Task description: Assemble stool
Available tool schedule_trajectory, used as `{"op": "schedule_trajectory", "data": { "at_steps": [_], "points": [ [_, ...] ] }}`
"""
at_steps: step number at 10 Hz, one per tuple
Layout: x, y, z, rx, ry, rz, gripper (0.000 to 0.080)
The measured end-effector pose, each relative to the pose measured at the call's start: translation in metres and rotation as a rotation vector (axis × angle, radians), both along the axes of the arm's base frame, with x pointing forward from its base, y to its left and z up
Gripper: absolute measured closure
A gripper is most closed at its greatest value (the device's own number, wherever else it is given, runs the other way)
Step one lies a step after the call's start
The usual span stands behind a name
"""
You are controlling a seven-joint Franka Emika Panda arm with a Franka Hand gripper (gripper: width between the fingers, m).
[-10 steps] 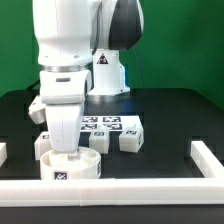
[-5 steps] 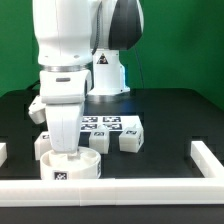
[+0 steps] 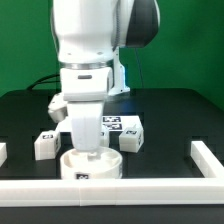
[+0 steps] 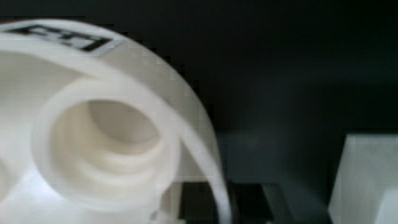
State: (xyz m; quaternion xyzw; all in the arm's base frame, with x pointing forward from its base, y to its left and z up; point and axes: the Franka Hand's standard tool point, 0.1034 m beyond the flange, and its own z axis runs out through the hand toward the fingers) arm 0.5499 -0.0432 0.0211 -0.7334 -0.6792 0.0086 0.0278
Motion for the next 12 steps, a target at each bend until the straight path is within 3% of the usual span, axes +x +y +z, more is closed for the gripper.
{"op": "schedule_trajectory", "data": {
  "at_steps": [3, 7, 12],
  "points": [
    [0.004, 0.035, -0.003, 0.008, 0.001, -0.056, 0.0768],
    [0.024, 0.080, -0.005, 0.019, -0.018, -0.156, 0.0768],
    [0.030, 0.135, -0.004, 0.023, 0.015, -0.316, 0.0768]
  ]
}}
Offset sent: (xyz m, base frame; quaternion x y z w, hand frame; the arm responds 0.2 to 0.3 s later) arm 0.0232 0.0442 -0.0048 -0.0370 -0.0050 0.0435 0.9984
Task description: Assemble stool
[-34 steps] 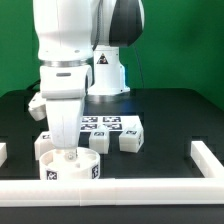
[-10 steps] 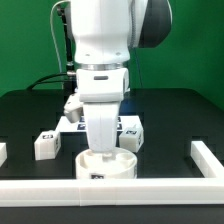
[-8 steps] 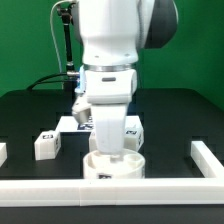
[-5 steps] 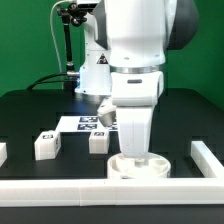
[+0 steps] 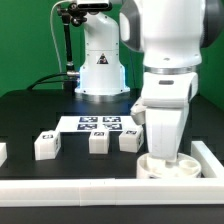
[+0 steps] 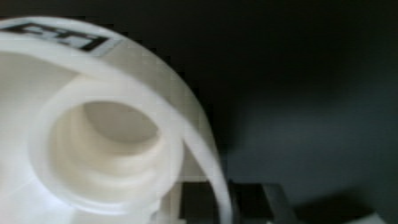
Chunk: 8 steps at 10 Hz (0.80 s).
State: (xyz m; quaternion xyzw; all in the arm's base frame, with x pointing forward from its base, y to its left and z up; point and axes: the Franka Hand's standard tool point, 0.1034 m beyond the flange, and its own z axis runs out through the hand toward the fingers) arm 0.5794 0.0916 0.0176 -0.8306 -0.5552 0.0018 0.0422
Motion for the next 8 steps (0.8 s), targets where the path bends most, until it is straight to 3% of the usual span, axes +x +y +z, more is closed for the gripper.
{"op": "schedule_trajectory", "data": {
  "at_steps": [3, 6, 7, 8],
  "points": [
    [0.0011, 0.0107, 0.0007, 0.000, 0.005, -0.031, 0.0768],
    [0.0006, 0.0099, 0.0003, 0.000, 0.006, -0.032, 0.0766],
    [0.0006, 0.0099, 0.0003, 0.000, 0.006, -0.032, 0.0544],
    [0.0006, 0.0099, 0.0003, 0.000, 0.007, -0.032, 0.0544]
  ]
}}
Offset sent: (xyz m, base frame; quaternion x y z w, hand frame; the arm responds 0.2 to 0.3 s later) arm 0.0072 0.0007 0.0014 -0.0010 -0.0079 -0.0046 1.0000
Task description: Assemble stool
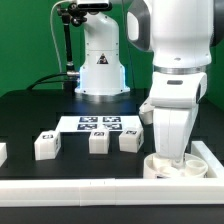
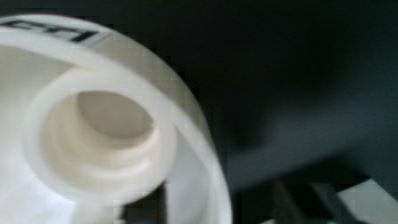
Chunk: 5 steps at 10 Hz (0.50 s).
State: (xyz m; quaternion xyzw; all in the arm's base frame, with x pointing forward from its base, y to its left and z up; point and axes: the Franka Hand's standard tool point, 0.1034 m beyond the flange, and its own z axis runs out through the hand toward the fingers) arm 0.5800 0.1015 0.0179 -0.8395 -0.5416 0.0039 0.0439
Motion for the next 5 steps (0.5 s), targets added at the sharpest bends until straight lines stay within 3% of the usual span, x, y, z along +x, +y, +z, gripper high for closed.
{"op": "schedule_trajectory", "data": {
  "at_steps": [1, 2, 5],
  "points": [
    [0.000, 0.000, 0.000, 0.000, 0.000, 0.000, 0.0349],
    [0.000, -0.001, 0.002, 0.000, -0.002, 0.002, 0.0206],
    [0.004, -0.014, 0.029, -0.010, -0.010, 0.001, 0.0152]
  ]
}}
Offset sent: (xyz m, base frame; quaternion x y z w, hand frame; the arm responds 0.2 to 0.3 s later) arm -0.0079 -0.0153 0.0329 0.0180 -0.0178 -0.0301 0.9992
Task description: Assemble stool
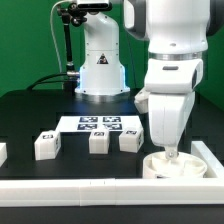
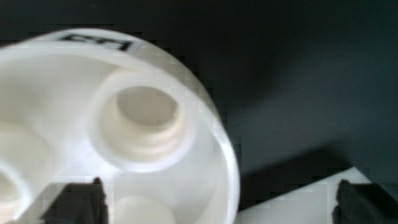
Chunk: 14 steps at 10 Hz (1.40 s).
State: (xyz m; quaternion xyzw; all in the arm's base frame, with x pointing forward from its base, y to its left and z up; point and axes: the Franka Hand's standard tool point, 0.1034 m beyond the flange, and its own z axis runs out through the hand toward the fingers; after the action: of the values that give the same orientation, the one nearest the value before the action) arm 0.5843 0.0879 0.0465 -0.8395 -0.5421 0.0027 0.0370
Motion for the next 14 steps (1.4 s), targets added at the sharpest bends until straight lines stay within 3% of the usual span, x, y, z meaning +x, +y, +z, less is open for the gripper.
{"op": "schedule_trajectory", "data": {
  "at_steps": [2, 4, 6, 7, 12, 14],
  "points": [
    [-0.008, -0.018, 0.025, -0.011, -0.010, -0.013, 0.0151],
    [-0.034, -0.034, 0.031, -0.023, -0.001, -0.033, 0.0151],
    [-0.073, -0.055, 0.033, -0.037, -0.020, -0.069, 0.0151],
    [-0.080, -0.059, 0.034, -0.040, -0.016, -0.073, 0.0151],
    [-0.079, -0.058, 0.032, -0.039, -0.012, -0.124, 0.0151],
    [-0.079, -0.067, 0.030, -0.050, -0.002, -0.315, 0.0151]
  ]
}}
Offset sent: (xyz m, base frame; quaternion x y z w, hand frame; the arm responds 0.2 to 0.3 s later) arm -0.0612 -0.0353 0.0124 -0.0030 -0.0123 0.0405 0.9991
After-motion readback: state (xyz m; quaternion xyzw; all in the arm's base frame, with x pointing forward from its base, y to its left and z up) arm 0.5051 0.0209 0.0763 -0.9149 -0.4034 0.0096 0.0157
